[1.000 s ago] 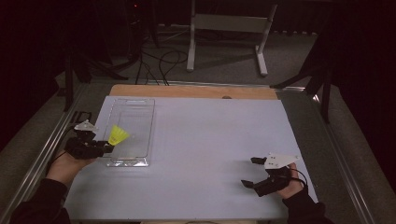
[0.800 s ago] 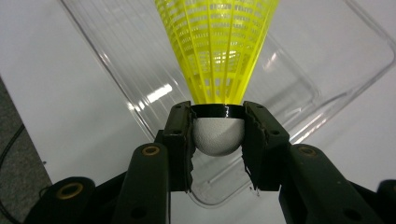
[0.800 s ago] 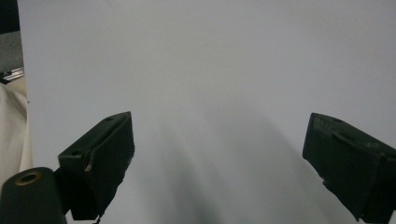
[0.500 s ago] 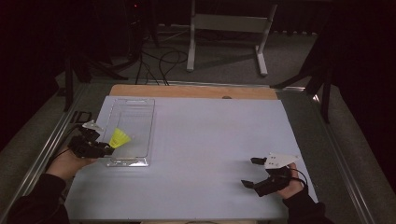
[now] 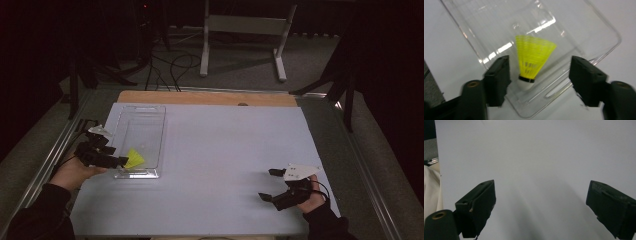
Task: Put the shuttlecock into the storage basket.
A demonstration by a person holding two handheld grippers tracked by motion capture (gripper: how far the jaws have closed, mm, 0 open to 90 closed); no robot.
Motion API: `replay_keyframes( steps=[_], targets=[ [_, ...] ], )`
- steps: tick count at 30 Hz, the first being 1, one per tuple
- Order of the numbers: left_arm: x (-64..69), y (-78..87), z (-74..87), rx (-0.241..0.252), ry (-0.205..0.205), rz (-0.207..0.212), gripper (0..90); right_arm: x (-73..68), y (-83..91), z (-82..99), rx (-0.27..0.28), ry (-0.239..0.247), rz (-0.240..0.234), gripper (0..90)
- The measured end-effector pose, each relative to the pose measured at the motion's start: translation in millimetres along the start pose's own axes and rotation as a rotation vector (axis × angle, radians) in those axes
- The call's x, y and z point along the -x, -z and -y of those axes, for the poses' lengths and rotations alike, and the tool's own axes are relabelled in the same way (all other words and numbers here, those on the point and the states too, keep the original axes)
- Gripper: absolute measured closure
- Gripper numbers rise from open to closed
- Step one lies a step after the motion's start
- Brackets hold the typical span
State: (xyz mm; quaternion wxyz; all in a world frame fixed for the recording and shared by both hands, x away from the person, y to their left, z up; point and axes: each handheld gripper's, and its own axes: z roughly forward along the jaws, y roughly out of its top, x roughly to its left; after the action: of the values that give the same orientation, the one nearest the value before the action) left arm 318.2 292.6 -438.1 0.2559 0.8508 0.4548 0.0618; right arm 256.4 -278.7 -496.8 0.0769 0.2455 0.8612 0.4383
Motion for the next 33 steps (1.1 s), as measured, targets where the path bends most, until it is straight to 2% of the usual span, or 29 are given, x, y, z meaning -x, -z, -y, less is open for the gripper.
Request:
replay_keyframes(
  steps=[5, 7, 8, 10, 12, 18, 19, 21, 33],
  targets=[
    [3.9, 1.7, -3.9, 0.028, -0.001, 0.010, 22.0, 0.0, 0.3, 0.3, 0.004, -0.002, -0.002, 9.2],
    [4.2, 2.4, -5.6, 0.033, 0.002, 0.055, 13.5, -0.2, 0.2, 0.5, 0.004, -0.003, -0.002, 9.2],
    [4.5, 2.5, -6.2, 0.034, -0.003, 0.079, 12.2, -0.2, 0.2, 0.6, 0.005, -0.003, -0.002, 9.2],
    [7.8, 2.6, -7.8, 0.044, -0.014, 0.054, 5.2, -0.2, 0.4, 0.7, 0.007, -0.005, 0.000, 9.2],
    [10.6, 2.1, -9.4, 0.053, -0.030, 0.065, 0.3, -0.1, 0.4, 0.8, 0.008, -0.005, 0.001, 9.2],
    [17.8, 1.9, -18.0, 0.112, -0.040, 0.067, 0.1, -0.3, -0.1, 1.6, 0.006, -0.005, 0.003, 9.2],
    [18.7, 1.5, -19.5, 0.117, -0.043, 0.082, 0.1, -0.2, 0.0, 2.0, 0.006, -0.005, 0.002, 9.2],
    [21.0, 0.7, -22.4, 0.125, -0.046, 0.079, 0.0, 0.2, 0.2, 2.6, 0.005, -0.011, 0.002, 9.2],
    [33.8, -1.8, -39.6, 0.187, -0.088, 0.134, 0.0, 0.3, -1.2, 4.1, 0.002, -0.010, 0.020, 9.1]
  ],
)
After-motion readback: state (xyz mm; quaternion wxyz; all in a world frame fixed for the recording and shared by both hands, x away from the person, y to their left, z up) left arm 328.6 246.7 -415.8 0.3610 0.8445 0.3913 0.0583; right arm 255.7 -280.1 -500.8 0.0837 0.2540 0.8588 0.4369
